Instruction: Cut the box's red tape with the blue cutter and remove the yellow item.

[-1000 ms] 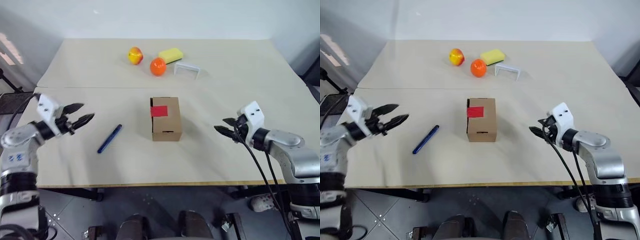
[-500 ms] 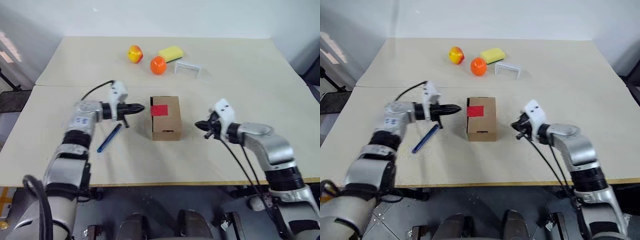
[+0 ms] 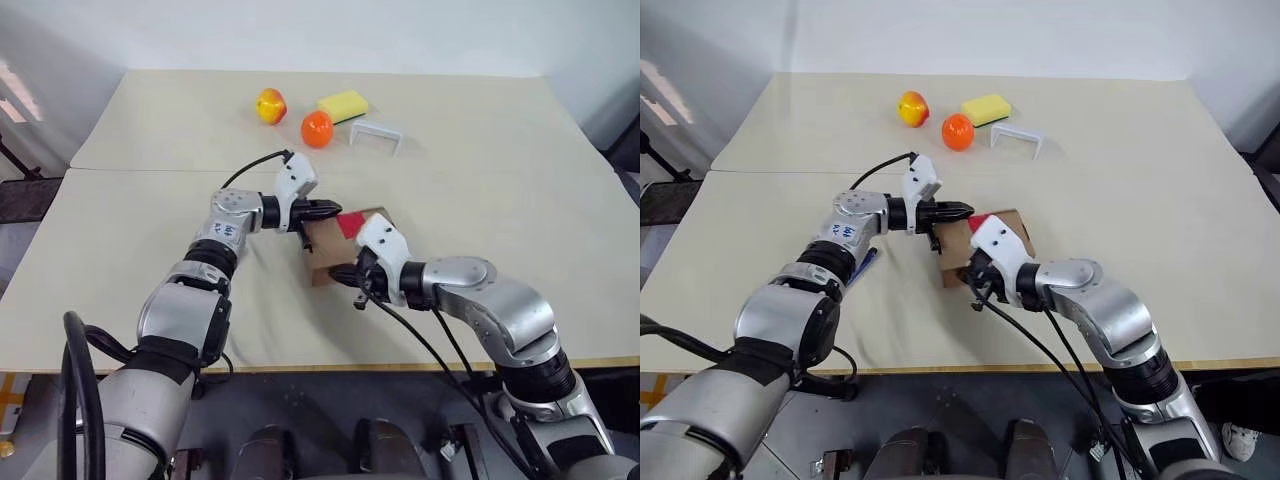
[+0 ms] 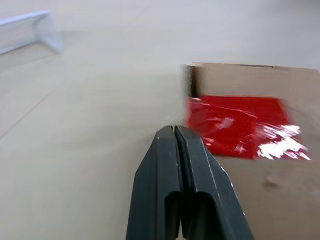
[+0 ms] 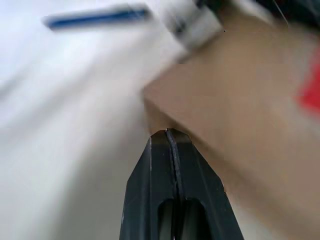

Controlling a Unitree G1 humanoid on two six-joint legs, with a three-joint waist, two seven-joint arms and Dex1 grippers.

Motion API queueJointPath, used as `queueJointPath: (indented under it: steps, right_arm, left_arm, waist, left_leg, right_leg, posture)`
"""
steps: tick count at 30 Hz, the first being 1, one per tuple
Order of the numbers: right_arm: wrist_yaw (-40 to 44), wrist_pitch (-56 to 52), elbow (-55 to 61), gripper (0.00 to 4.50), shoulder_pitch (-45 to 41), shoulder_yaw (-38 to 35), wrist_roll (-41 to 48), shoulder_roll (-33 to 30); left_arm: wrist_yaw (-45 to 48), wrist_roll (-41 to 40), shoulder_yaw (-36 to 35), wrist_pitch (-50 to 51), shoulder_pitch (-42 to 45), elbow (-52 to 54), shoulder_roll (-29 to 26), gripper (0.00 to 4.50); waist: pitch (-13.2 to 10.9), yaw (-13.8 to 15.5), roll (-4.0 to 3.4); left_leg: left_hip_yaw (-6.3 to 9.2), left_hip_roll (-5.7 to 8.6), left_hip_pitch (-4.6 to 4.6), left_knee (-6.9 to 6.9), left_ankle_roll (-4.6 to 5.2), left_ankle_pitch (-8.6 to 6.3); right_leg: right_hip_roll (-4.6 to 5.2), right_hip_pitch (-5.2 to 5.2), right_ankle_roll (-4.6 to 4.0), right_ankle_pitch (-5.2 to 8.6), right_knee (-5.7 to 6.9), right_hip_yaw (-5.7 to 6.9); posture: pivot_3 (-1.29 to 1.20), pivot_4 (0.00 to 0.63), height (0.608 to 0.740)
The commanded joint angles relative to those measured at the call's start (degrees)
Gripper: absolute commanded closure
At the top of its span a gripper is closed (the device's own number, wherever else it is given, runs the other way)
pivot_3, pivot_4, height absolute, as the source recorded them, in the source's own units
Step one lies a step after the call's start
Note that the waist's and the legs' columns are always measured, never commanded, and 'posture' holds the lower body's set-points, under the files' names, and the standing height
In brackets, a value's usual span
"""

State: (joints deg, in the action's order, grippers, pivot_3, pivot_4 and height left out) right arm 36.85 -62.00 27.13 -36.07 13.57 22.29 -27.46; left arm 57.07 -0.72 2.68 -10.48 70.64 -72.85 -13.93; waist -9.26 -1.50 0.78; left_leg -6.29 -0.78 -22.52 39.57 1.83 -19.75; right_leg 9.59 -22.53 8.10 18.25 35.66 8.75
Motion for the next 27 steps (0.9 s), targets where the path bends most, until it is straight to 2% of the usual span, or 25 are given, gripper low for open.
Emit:
queueJointPath:
  steps: [1, 5, 8, 10, 14, 18, 24, 27]
  right_arm:
    - [1.6, -3.8, 6.6, 4.5, -2.8, -4.4, 1.7, -7.4]
    - [4.6, -6.6, 7.6, 4.5, -5.9, -8.9, 5.5, -13.3]
    - [4.2, -4.7, 2.6, 4.5, -7.4, -11.8, 4.7, -15.4]
    - [3.3, -0.5, -2.7, 4.5, -7.2, -11.9, 1.8, -16.6]
    - [1.1, 16.1, -23.5, 4.5, -7.4, -7.1, -9.1, -17.5]
    - [5.0, 26.3, -33.9, 4.5, -6.7, -1.6, -14.8, -16.8]
    - [8.7, 27.4, -34.5, 4.5, -5.2, -0.5, -15.2, -14.7]
    - [11.9, 19.6, -22.3, 4.5, -1.2, -2.3, -10.0, -15.8]
  left_arm:
    - [-0.1, 0.5, -1.5, -0.3, 1.5, 0.0, -4.5, 4.45]
    - [0.9, 1.0, -2.0, 1.1, 1.5, 0.4, -9.8, 4.45]
    - [3.7, 1.0, -2.2, 4.0, 1.2, 1.2, -13.1, 4.45]
    - [6.7, 0.8, -2.0, 6.8, 0.7, 2.2, -14.3, 4.45]
    - [16.0, -1.7, -1.0, 16.8, -2.1, 9.7, -13.0, 4.45]
    - [18.8, -1.8, 1.3, 26.2, -5.8, 19.1, -11.5, 4.45]
    - [17.0, -2.9, 2.3, 32.3, -8.4, 26.9, -8.9, 4.45]
    - [12.3, -3.0, 1.5, 29.2, -6.8, 23.5, -5.0, 4.45]
  waist:
    - [0.0, 0.0, 0.01]
    - [-0.1, 0.0, 0.06]
    - [-0.1, 0.0, 0.06]
    - [-0.1, 0.1, 0.08]
    - [-0.1, 0.5, 0.09]
    - [-0.1, 0.3, 0.04]
    - [-0.4, -0.3, -0.29]
    - [-0.4, 0.0, -0.31]
  left_leg:
    - [0.02, 0.01, -0.02, 0.02, 0.0, 0.0]
    - [0.13, -0.01, -0.11, 0.05, 0.0, 0.0]
    - [0.15, 0.0, -0.12, 0.05, 0.0, 0.0]
    - [0.14, 0.01, -0.13, 0.08, 0.0, 0.0]
    - [-0.01, 0.06, -0.45, 0.36, 0.0, 0.0]
    - [0.03, 0.05, -0.57, 0.39, 0.0, 0.0]
    - [0.34, 0.0, -0.59, 0.36, -0.01, 0.01]
    - [0.61, 0.0, -0.57, 0.41, -0.01, 0.01]
  right_leg:
    - [0.0, 0.0, 0.0, 0.0, 0.0, 0.0]
    - [0.0, -0.02, 0.0, 0.0, 0.0, 0.11]
    - [0.0, -0.01, 0.0, 0.0, 0.01, 0.16]
    - [0.0, 0.03, 0.0, 0.0, 0.01, 0.18]
    - [0.01, 0.02, 0.0, 0.0, 0.02, 0.29]
    - [0.01, -0.05, 0.0, 0.0, 0.02, 0.32]
    - [0.01, -0.08, 0.0, 0.0, 0.03, 0.41]
    - [0.01, -0.07, 0.0, 0.0, 0.13, 0.4]
  posture:
    - [0.0, 0.15, 0.74]
    - [0.0, 0.15, 0.74]
    - [0.0, 0.15, 0.74]
    - [0.0, 0.15, 0.74]
    - [0.0, 0.15, 0.74]
    - [0.0, 0.15, 0.74]
    - [0.0, 0.15, 0.74]
    - [0.0, 0.15, 0.74]
